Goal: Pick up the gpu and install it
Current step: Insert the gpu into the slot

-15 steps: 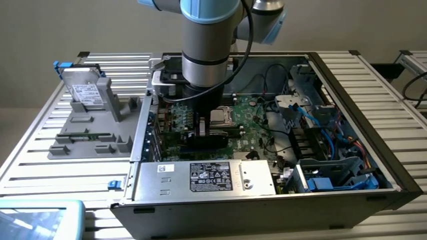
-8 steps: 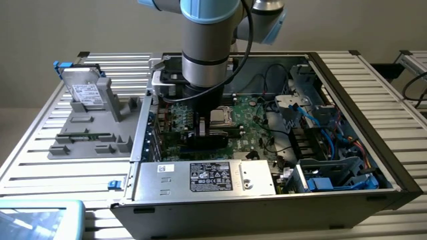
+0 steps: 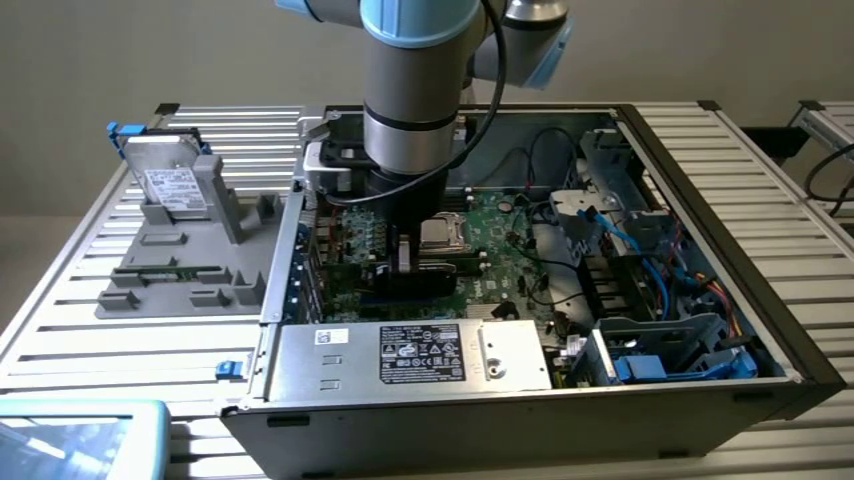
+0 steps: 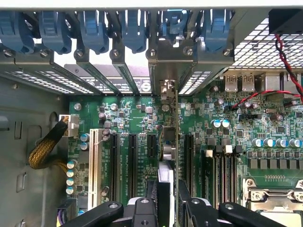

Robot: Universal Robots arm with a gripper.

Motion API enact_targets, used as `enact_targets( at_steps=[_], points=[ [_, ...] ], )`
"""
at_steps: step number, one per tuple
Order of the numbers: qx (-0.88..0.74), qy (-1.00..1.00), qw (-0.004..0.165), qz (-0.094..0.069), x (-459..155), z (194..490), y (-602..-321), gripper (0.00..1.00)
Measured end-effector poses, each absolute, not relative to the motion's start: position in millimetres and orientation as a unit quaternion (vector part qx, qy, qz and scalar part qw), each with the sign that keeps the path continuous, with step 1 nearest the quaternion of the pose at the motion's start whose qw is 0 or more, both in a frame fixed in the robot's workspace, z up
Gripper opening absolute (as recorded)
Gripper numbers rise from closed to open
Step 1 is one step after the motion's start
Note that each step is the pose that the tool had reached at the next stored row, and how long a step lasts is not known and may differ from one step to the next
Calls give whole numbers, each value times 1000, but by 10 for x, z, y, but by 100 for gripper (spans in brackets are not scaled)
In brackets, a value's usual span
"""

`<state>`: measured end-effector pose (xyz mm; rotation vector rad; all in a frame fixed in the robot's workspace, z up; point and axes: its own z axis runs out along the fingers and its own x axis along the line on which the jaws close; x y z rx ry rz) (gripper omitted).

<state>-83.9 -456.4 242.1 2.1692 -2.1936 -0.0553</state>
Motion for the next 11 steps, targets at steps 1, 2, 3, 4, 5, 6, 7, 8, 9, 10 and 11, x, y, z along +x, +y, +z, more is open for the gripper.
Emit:
enact_targets(
  at_steps=[1, 2, 3, 4, 5, 6, 7, 8, 9, 10, 11],
  points=[
    [703, -711, 28, -18, -839, 2420, -4564, 28],
    [703, -711, 28, -18, -839, 2419, -4564, 28],
    [703, -711, 28, -18, -839, 2418, -4564, 28],
    [703, -711, 28, -18, -839, 2417, -4564, 28],
    [703, -711, 28, -18, -840, 2416, -4564, 28],
    [703, -711, 28, -18, -840, 2415, -4564, 28],
    [703, -711, 28, -18, -840, 2414, -4564, 28],
    [703, -711, 28, -18, -840, 2414, -4564, 28],
    [703, -711, 28, -18, -840, 2414, -4564, 28],
    [703, -711, 28, -18, -840, 2414, -4564, 28],
    [703, -711, 28, -18, -840, 2414, -4564, 28]
  ],
)
